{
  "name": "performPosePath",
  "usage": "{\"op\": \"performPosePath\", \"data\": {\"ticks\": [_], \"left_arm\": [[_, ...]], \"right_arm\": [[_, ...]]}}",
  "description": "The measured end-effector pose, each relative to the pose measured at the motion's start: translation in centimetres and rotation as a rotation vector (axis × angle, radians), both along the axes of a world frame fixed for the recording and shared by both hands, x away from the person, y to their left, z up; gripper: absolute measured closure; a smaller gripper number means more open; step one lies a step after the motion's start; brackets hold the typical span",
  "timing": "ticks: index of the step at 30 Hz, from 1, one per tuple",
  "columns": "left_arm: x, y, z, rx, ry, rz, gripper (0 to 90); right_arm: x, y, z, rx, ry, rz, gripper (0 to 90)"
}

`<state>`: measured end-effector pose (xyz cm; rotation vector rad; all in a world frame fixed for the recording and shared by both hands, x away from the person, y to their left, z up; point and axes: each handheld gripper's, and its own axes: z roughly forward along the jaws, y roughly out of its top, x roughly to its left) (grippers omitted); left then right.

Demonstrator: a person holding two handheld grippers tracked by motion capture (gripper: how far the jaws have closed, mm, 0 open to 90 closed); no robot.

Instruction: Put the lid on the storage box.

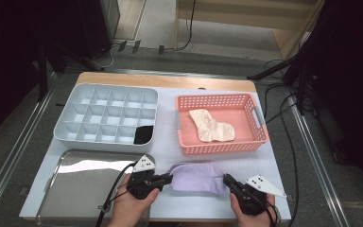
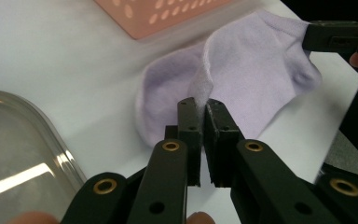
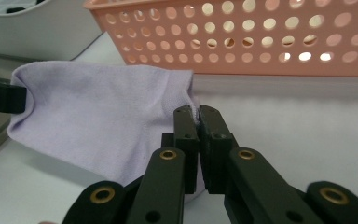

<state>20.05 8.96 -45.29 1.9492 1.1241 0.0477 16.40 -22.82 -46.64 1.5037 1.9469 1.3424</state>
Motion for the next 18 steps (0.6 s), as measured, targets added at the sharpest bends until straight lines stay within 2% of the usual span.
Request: {"op": "performPosePath", "data": {"ticks": [5, 7, 11, 12, 14, 15, 18], "left_arm": [[0.9, -0.1, -0.7, 0.044, 0.021, 0.006, 86.1], [1.3, -0.1, -0.9, 0.057, 0.02, 0.014, 85.1], [1.8, -0.2, -1.3, 0.082, 0.03, 0.029, 79.8], [1.8, -0.2, -1.4, 0.094, 0.025, 0.038, 75.7], [1.8, 0.0, -1.4, 0.104, 0.002, 0.056, 66.8], [1.8, 0.0, -1.4, 0.096, 0.005, 0.066, 62.9], [1.9, -0.1, -1.5, 0.078, 0.018, 0.062, 59.3]], "right_arm": [[1.2, 0.3, -0.8, -0.013, 0.046, 0.013, 87.6], [1.4, 0.5, -1.3, -0.033, 0.055, 0.013, 87.6], [1.8, 0.5, -2.2, -0.042, 0.067, 0.001, 86.8], [1.8, 0.4, -2.3, -0.039, 0.059, 0.008, 85.1], [1.8, 0.4, -2.4, -0.039, 0.047, -0.013, 75.3], [1.7, 0.2, -2.4, -0.035, 0.043, -0.025, 73.2], [1.9, 0.0, -2.8, -0.008, 0.072, -0.028, 66.7]]}}
